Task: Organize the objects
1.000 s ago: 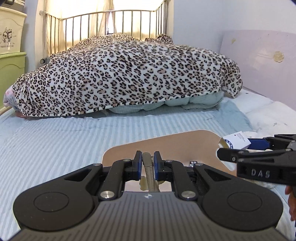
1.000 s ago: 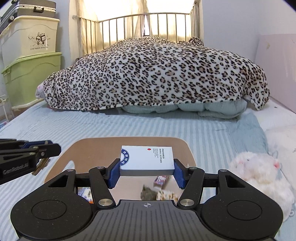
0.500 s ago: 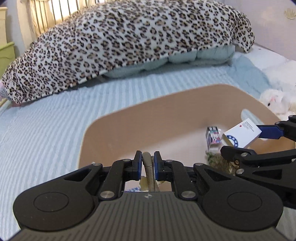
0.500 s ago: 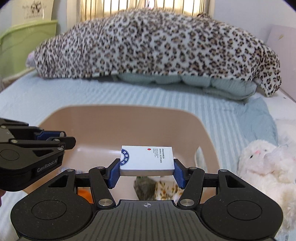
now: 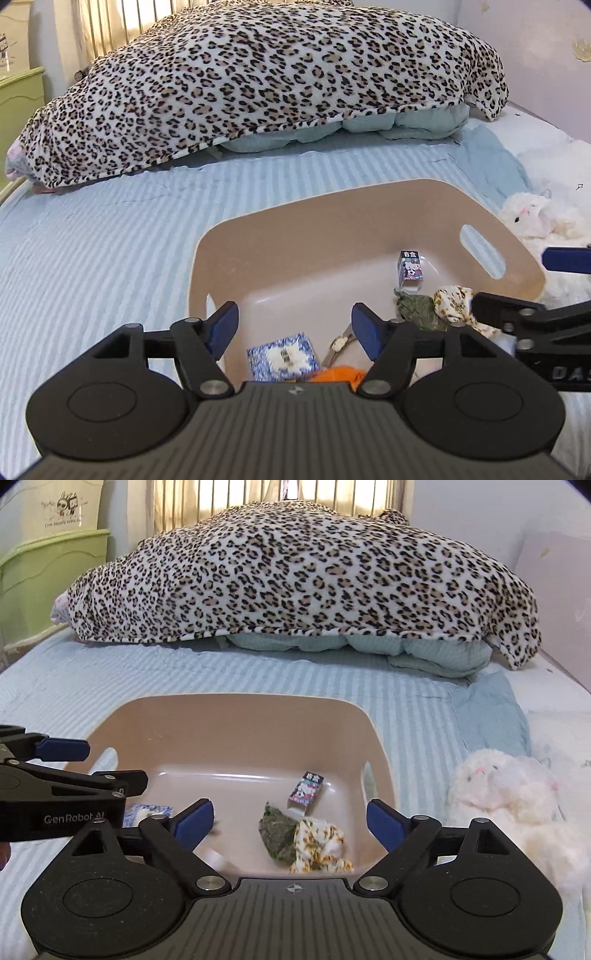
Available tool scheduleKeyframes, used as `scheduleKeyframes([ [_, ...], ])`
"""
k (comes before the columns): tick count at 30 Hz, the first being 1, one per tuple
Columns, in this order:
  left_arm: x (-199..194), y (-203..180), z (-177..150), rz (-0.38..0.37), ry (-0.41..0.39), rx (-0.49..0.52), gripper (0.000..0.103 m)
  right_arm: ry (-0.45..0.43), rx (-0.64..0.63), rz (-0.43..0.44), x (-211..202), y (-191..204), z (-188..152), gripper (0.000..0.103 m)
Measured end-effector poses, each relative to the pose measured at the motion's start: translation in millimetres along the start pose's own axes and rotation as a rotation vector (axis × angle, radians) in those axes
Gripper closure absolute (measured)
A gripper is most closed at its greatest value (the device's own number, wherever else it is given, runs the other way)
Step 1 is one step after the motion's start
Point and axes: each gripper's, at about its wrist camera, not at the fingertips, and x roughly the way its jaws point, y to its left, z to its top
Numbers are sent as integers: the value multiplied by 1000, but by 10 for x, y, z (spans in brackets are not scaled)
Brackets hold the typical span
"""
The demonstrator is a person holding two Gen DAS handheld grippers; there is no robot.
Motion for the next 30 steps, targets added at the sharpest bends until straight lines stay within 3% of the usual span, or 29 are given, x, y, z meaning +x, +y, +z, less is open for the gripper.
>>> scheduleKeyframes([
  [13, -612, -35, -300, -12, 8, -10, 34, 14, 69, -8, -666, 3, -307, 10],
  [30, -1232, 86, -748, -44, -1, -63, 34, -62, 83, -10, -1398, 336, -685, 10],
])
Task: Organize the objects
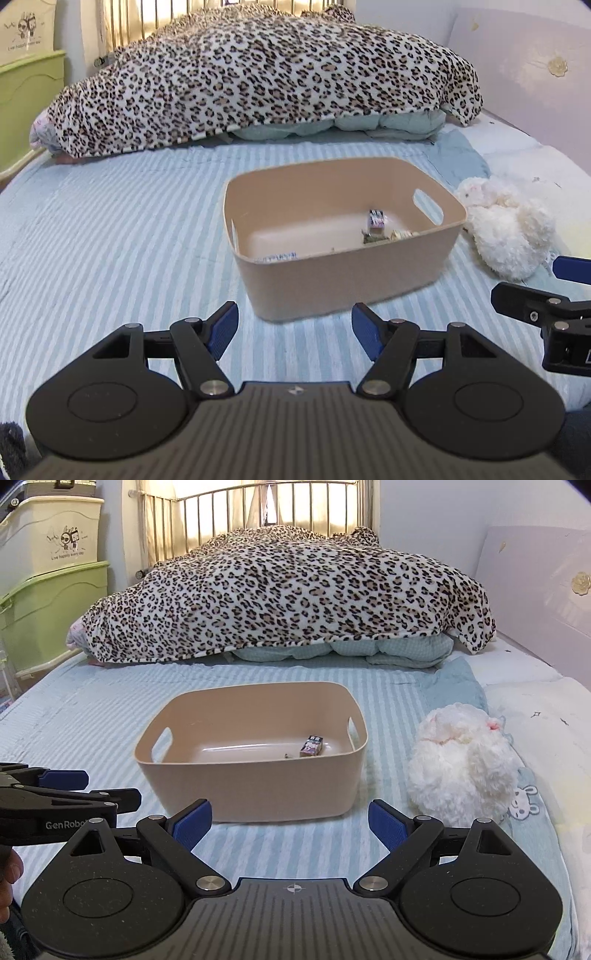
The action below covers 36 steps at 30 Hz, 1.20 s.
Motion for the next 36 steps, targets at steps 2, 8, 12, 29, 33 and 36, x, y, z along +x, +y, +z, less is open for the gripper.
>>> scheduleKeyframes([
  [2, -58, 43, -39, 3, -1, -11, 34, -1, 5, 7, -77, 20, -47, 10],
  [8, -283, 148, -147, -7, -8, -49, 34, 7, 18, 37, -278, 58, -129, 10],
  [12, -467, 158, -209, 24, -47, -27, 34, 13, 21, 54, -411, 76, -185, 10],
  [29, -1166, 76, -487, 12, -104, 5, 34, -39, 50, 60, -1079, 155, -336, 10],
  [33, -1314, 19, -550, 10, -123, 8, 34, -45, 41, 60, -1189, 205, -370, 10],
  [36, -1392, 0, -597, 12, -127, 12, 34, -47, 35, 61, -1262, 244, -404, 10],
])
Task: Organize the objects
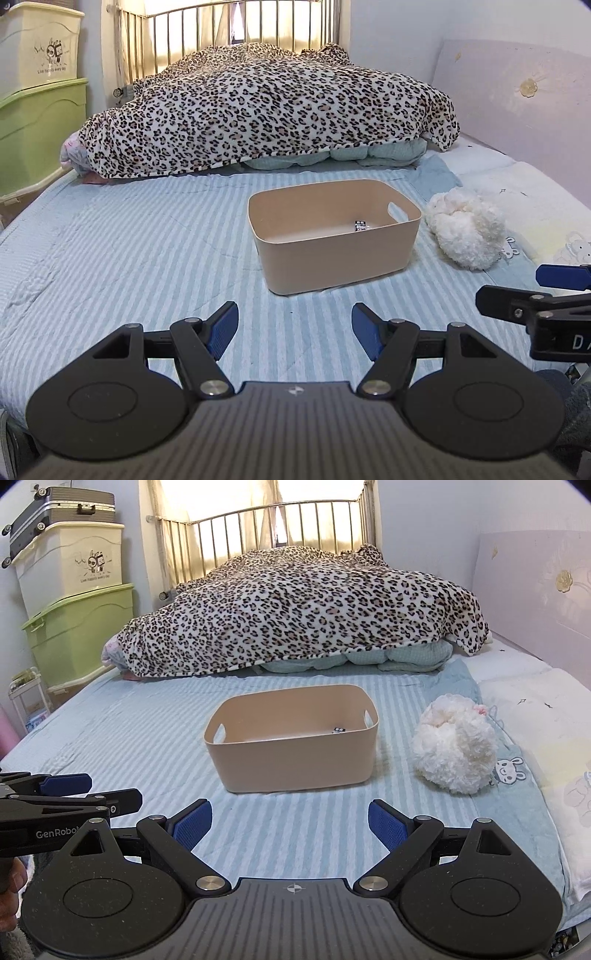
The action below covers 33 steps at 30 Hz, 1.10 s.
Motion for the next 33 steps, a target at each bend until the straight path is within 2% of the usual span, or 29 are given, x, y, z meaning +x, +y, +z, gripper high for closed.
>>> scheduleKeyframes([
  [13, -166, -63, -203, -26, 21, 6, 34, 32, 1, 5, -160, 79, -206, 10],
  [33, -227, -103, -208, -50, 23, 7, 34, 14, -2, 3, -292, 67, -174, 10],
])
